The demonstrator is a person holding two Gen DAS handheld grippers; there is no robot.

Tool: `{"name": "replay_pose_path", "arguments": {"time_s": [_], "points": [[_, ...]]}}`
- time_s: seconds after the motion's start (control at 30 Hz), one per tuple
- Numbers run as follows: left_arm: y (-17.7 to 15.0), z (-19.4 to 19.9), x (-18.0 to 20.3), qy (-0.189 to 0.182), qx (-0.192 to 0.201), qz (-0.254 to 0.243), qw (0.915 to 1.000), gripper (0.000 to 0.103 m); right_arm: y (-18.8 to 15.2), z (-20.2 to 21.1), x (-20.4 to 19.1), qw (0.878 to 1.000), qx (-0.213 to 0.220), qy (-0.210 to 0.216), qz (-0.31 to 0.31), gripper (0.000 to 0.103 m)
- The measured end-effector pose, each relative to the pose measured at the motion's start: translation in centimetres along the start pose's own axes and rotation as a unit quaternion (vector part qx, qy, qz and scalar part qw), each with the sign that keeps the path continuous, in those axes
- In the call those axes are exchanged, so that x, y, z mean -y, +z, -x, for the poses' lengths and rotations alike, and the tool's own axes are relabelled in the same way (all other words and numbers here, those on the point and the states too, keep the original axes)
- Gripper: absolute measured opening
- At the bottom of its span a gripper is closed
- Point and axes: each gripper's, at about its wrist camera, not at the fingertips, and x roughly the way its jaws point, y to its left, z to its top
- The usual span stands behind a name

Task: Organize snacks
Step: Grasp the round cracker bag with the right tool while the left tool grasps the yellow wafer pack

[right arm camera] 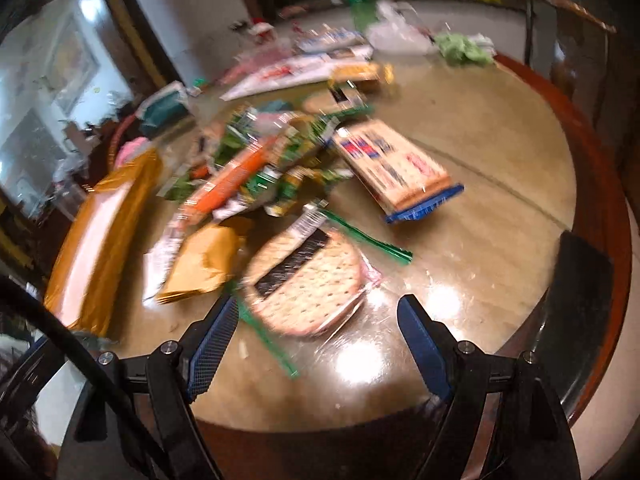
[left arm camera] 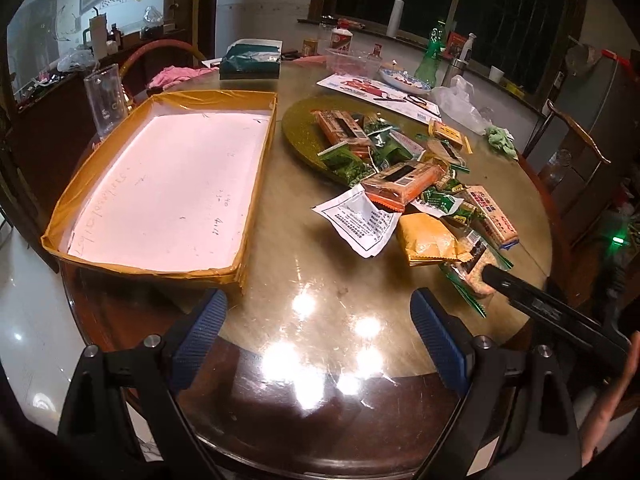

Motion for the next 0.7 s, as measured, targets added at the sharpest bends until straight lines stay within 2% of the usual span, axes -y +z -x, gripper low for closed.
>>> {"name": "replay_pose_path", "arguments": {"time_s": [0.07,0.17,0.23,0.3,0.47,0.63,0.7], "points": [[0.0,0.1,0.1,0.000,0.004,-0.003,1.0000,0.093,0.3,-1.0,0.3,1.000,-0.011,-0.002,-0.011,0.082],[0.3,0.0,0.1,0.007,0.006,-0.009,0.9999,0.093,1.4,-2.2,-0.4,1.000,-0.004,-0.027,-0.006,0.083],[0.6,-0.1,0.0,0.001,0.002,-0.002,1.0000,0.093,1.8,-2.9,-1.5,0.999,-0.004,-0.052,0.014,0.084],[0.9,-0.1,0.2,-0.005,0.003,-0.001,1.0000,0.093,2.0,-3.3,-2.2,0.998,0.001,-0.052,0.021,0.087],[1.8,-1.2,1.6,-0.011,-0.007,-0.035,0.9993,0.093,0.9,-4.0,-3.9,0.993,0.012,-0.082,0.080,0.089],[2.9,-3.0,3.6,-0.041,-0.030,-0.066,0.9966,0.093,-0.5,-2.5,-3.2,0.991,0.014,-0.068,0.112,0.080],[3.1,-4.2,5.2,-0.051,-0.038,-0.097,0.9932,0.093,-0.9,-1.9,-2.3,0.991,0.014,-0.054,0.123,0.078]]}}
